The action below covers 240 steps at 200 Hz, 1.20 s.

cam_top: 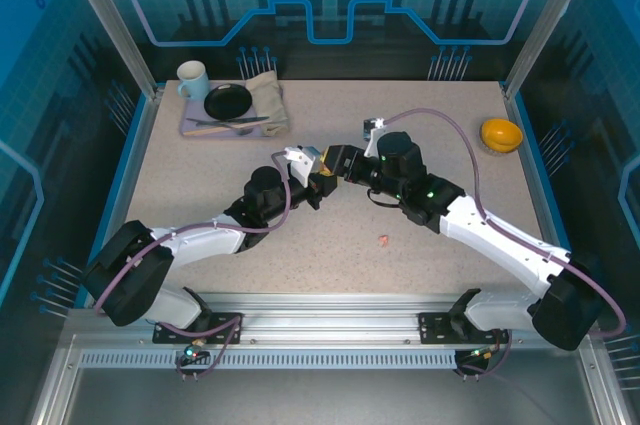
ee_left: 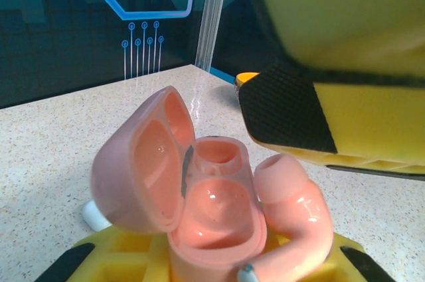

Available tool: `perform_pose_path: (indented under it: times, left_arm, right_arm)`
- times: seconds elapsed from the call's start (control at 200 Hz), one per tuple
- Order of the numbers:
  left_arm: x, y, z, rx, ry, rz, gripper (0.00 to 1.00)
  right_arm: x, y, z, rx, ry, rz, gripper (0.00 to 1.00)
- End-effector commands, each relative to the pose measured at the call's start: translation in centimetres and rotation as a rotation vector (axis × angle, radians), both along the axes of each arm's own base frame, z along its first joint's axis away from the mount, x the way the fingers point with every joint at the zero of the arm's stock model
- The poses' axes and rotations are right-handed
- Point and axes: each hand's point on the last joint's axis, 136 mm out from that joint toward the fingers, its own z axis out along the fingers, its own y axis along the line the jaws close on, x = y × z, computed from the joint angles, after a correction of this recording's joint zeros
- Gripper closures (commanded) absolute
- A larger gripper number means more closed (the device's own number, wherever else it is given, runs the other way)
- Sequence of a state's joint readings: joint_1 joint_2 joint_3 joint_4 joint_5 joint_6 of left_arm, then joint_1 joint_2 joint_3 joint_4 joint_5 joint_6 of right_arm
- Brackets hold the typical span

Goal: Insert wireless bluetooth earbuds into charging case

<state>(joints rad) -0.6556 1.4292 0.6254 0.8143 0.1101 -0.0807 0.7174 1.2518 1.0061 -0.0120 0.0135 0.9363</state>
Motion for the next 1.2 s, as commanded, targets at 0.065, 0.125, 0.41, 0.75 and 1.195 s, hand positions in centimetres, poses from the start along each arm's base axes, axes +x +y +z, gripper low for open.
perform_pose_path:
  times: [0.065, 0.125, 0.41, 0.75, 1.195]
  left_arm:
    - [0.0, -0.1, 1.5, -0.048, -0.024, -0.002, 1.0]
    - [0.0, -0.2, 1.1, -0.048, -0.014, -0.004, 1.0]
    - [-0.3, 0.0, -0.3, -0.049, 0.026, -0.002, 1.0]
    - [-0.5, -0.2, -0.8, -0.033, 0.043, -0.018, 1.0]
    - [0.0, 0.3, -2.9, 0.071, 0.083, 0.019, 1.0]
  right_arm:
    - [0.3, 0.0, -0.1, -0.006, -0.001, 0.005, 0.55]
    - [0.2, -0.2, -1.3, -0.017, 0.022, -0.001, 0.55]
    - [-0.7, -1.4, -5.2, -0.064, 0.084, -0.045, 0.57]
    - [-0.6, -1.4, -6.9, -0.092, 0.108, -0.05, 0.63]
    - [-0.1, -0.1, -7.8, -0.103, 0.139, -0.026, 0.77]
